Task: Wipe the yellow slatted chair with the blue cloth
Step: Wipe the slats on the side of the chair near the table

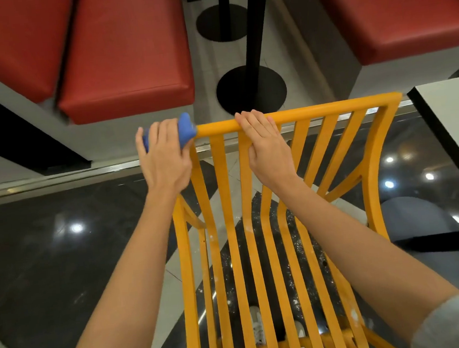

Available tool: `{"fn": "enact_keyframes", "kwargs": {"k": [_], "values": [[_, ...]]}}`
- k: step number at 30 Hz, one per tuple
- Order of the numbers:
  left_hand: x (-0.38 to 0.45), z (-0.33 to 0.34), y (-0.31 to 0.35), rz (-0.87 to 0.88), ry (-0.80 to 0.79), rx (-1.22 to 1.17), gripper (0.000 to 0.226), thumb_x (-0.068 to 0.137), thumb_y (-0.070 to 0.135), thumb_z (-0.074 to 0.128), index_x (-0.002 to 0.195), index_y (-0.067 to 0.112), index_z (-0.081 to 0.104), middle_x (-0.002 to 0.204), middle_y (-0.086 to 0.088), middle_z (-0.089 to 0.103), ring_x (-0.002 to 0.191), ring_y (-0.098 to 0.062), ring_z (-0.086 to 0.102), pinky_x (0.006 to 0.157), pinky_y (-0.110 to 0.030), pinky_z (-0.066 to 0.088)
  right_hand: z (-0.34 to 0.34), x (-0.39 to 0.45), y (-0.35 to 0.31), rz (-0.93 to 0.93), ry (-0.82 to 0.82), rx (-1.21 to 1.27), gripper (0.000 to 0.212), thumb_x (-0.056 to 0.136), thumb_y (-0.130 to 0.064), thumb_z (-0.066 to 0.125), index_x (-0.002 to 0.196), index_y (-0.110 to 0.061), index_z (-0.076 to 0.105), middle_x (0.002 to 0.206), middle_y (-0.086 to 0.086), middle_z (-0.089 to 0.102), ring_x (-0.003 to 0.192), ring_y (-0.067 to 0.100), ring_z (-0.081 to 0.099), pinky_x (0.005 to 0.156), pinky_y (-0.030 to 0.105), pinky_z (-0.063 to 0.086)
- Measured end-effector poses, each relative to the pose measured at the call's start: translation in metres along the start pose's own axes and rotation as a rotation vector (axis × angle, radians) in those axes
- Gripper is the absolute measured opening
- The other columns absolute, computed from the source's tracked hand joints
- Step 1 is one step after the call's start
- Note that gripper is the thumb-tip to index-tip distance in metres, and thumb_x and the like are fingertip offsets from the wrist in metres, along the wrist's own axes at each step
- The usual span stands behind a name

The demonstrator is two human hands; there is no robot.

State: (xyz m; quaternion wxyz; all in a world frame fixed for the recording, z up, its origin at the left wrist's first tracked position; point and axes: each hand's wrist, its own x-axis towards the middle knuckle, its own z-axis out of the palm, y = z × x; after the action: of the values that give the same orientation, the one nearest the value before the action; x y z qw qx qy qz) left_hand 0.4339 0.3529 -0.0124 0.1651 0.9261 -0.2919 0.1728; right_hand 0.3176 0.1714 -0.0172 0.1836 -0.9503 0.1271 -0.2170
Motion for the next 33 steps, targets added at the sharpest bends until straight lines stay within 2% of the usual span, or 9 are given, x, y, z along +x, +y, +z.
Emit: {"fn": "enact_keyframes", "kwargs": {"k": [5, 9, 12, 16, 18, 22, 25, 29, 33], "values": [[0.006, -0.005, -0.013, -0.320, 0.067, -0.173, 0.037, 0.099, 0.040, 0.037, 0.112, 0.010, 0.054, 0.105, -0.006, 0.059, 0.102, -0.027, 0.053, 0.096, -0.040, 0.036, -0.002, 0.001, -0.001, 0.013, -0.024, 0.032, 0.060, 0.094, 0.005, 0.042, 0.151, -0.015, 0.034, 0.153, 0.004, 0.040, 0.147, 0.021, 0.027, 0.123, 0.035, 0.010], [-0.012, 0.015, 0.022, -0.609, 0.270, -0.503, 0.049, 0.102, 0.036, 0.041, 0.140, 0.006, 0.042, 0.136, -0.009, 0.052, 0.124, -0.024, 0.049, 0.102, -0.039, 0.042, -0.002, 0.002, -0.013, 0.047, -0.019, -0.012, 0.059, 0.093, 0.002, 0.047, 0.149, -0.012, 0.037, 0.152, 0.007, 0.043, 0.146, 0.025, 0.029, 0.123, 0.039, 0.010], [-0.019, 0.022, 0.025, -0.709, 0.329, -0.658, 0.052, 0.102, 0.037, 0.041, 0.146, 0.009, 0.035, 0.139, -0.008, 0.050, 0.126, -0.022, 0.050, 0.101, -0.044, 0.045, -0.007, 0.010, -0.026, 0.064, 0.004, -0.176, 0.048, 0.092, -0.013, 0.049, 0.140, -0.013, 0.051, 0.141, 0.010, 0.056, 0.139, 0.028, 0.041, 0.123, 0.050, 0.009], [-0.003, 0.011, 0.019, -0.690, 0.351, -0.693, 0.045, 0.102, 0.030, 0.044, 0.141, 0.007, 0.041, 0.129, -0.005, 0.054, 0.119, -0.018, 0.052, 0.102, -0.040, 0.044, -0.010, 0.040, -0.056, -0.012, 0.089, -0.142, 0.031, 0.092, -0.018, 0.051, 0.115, -0.018, 0.072, 0.103, 0.001, 0.074, 0.111, 0.024, 0.058, 0.120, 0.047, 0.013], [0.002, 0.013, 0.017, -0.640, 0.372, -0.701, 0.046, 0.101, 0.028, 0.046, 0.142, 0.006, 0.041, 0.130, -0.006, 0.054, 0.121, -0.018, 0.051, 0.103, -0.039, 0.043, -0.002, 0.053, -0.069, -0.095, -0.016, -0.045, 0.030, 0.095, -0.017, 0.054, 0.121, -0.018, 0.069, 0.109, 0.003, 0.072, 0.109, 0.025, 0.059, 0.116, 0.044, 0.027], [-0.039, 0.045, 0.014, -0.774, 0.345, -0.799, 0.053, 0.101, 0.042, 0.044, 0.145, 0.012, 0.037, 0.133, -0.007, 0.053, 0.121, -0.021, 0.054, 0.101, -0.044, 0.047, 0.013, 0.054, -0.070, -0.081, -0.206, 0.064, 0.032, 0.101, -0.021, 0.050, 0.129, -0.018, 0.064, 0.115, 0.004, 0.070, 0.106, 0.025, 0.057, 0.080, 0.038, 0.050], [-0.071, 0.062, 0.013, -0.906, 0.260, -0.772, 0.042, 0.103, 0.034, 0.044, 0.137, 0.010, 0.044, 0.121, -0.006, 0.057, 0.110, -0.019, 0.057, 0.098, -0.047, 0.048, 0.024, 0.047, -0.070, -0.059, -0.079, 0.020, 0.031, 0.099, -0.014, 0.053, 0.127, -0.015, 0.065, 0.109, 0.006, 0.072, 0.101, 0.028, 0.061, 0.093, 0.043, 0.051], [-0.036, 0.037, 0.011, -0.760, 0.332, -0.884, 0.043, 0.103, 0.025, 0.046, 0.141, 0.007, 0.039, 0.127, 0.001, 0.052, 0.116, -0.012, 0.051, 0.099, -0.023, 0.042, 0.044, 0.041, -0.090, -0.109, -0.072, -0.037, 0.039, 0.095, -0.006, 0.053, 0.133, -0.011, 0.059, 0.127, 0.015, 0.064, 0.122, 0.033, 0.057, 0.117, 0.048, 0.027], [-0.039, 0.047, 0.001, -0.683, 0.290, -0.925, 0.042, 0.101, 0.037, 0.046, 0.140, 0.026, 0.035, 0.123, -0.011, 0.056, 0.112, -0.029, 0.057, 0.096, -0.042, 0.049, 0.059, 0.034, -0.097, -0.127, -0.018, 0.045, 0.045, 0.089, 0.004, 0.055, 0.133, -0.008, 0.059, 0.133, 0.020, 0.059, 0.128, 0.035, 0.053, 0.115, 0.047, 0.031]]}}
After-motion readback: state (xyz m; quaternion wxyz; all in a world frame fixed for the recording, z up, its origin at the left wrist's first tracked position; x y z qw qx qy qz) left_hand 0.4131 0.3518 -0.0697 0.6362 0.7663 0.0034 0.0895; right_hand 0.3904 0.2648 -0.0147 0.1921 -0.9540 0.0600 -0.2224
